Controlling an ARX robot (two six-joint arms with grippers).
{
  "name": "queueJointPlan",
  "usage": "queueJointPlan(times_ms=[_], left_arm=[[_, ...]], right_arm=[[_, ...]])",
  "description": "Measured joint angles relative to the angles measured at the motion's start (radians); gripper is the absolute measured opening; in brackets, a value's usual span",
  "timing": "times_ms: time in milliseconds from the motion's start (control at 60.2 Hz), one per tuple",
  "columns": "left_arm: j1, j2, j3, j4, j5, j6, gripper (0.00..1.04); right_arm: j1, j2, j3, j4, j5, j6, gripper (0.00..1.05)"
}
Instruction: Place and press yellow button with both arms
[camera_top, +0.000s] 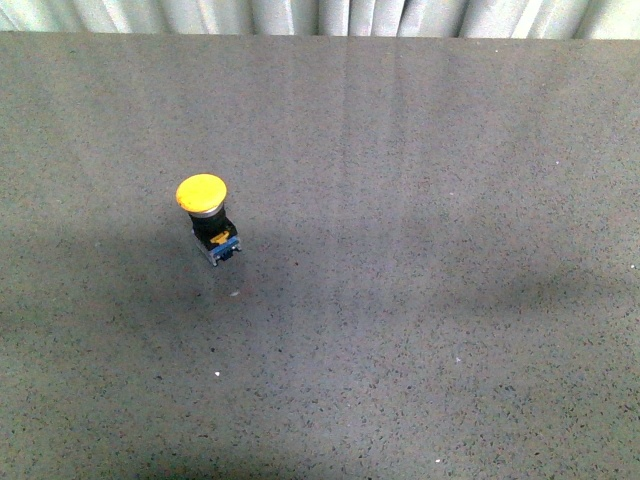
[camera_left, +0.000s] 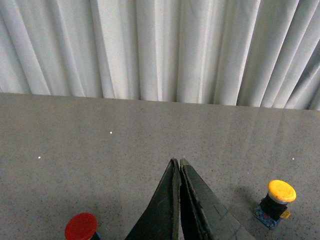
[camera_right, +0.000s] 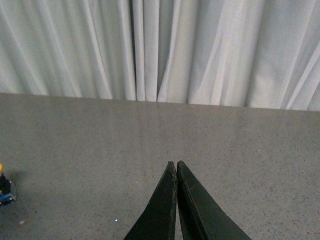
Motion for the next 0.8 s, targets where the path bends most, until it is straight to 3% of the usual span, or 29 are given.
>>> queueJointPlan(times_ms=[465,548,731,798], left_arm=[[0.0,0.0,0.0,0.0,0.0,0.0,0.01],[0.0,0.0,0.0,0.0,0.0,0.0,0.01],[0.0,0.0,0.0,0.0,0.0,0.0,0.01],[0.0,0.0,0.0,0.0,0.0,0.0,0.11]], right_arm=[[0.0,-0.149,0.0,-0.149,0.0,0.0,0.01],[0.0,-0.285,0.0,-0.312,0.001,0.001,0.01],[0.0,-0.317,0.0,-0.323,0.001,0.0,0.01],[0.0,-0.318,0.0,-0.323,0.001,0.0,0.01]])
